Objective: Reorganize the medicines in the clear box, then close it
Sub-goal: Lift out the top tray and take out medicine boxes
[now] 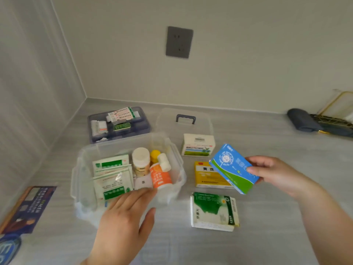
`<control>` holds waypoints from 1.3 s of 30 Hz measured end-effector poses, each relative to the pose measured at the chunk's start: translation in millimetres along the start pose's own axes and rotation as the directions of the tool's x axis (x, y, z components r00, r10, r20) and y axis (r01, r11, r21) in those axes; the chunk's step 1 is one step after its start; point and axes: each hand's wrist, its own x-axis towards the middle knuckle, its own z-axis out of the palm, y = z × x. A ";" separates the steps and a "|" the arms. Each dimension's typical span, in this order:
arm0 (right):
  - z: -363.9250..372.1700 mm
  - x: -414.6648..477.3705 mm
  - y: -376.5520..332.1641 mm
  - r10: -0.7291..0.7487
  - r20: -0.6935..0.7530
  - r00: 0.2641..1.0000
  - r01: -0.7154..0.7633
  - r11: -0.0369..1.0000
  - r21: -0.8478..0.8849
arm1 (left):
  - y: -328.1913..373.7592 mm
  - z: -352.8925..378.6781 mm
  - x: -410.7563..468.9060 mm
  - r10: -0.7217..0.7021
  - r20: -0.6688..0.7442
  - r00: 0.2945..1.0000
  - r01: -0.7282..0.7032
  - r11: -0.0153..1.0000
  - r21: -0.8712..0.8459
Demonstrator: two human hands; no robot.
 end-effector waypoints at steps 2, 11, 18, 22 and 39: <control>-21.1 -6.0 30.8 0.100 -0.008 0.995 -0.100 0.995 -0.020 | 14.0 10.5 7.3 -0.055 0.008 0.998 0.055 0.998 0.013; -63.2 3.8 123.5 0.307 -0.004 0.952 -0.305 0.944 -0.128 | 29.8 32.8 5.9 -0.160 -0.130 0.979 0.173 0.980 0.098; -61.8 20.2 130.0 0.184 -0.112 0.976 -0.216 0.832 -0.512 | 37.5 36.0 4.6 -0.153 -0.154 0.976 0.150 0.988 -0.026; -55.1 16.0 105.0 -0.096 -0.354 0.930 -0.116 0.838 -0.533 | 39.7 30.5 4.9 -0.180 -0.063 0.982 0.175 0.982 -0.066; 72.1 27.7 61.8 0.052 0.272 0.961 0.210 0.504 -0.838 | 2.0 -30.5 27.7 -0.494 0.176 0.852 0.524 0.798 -0.298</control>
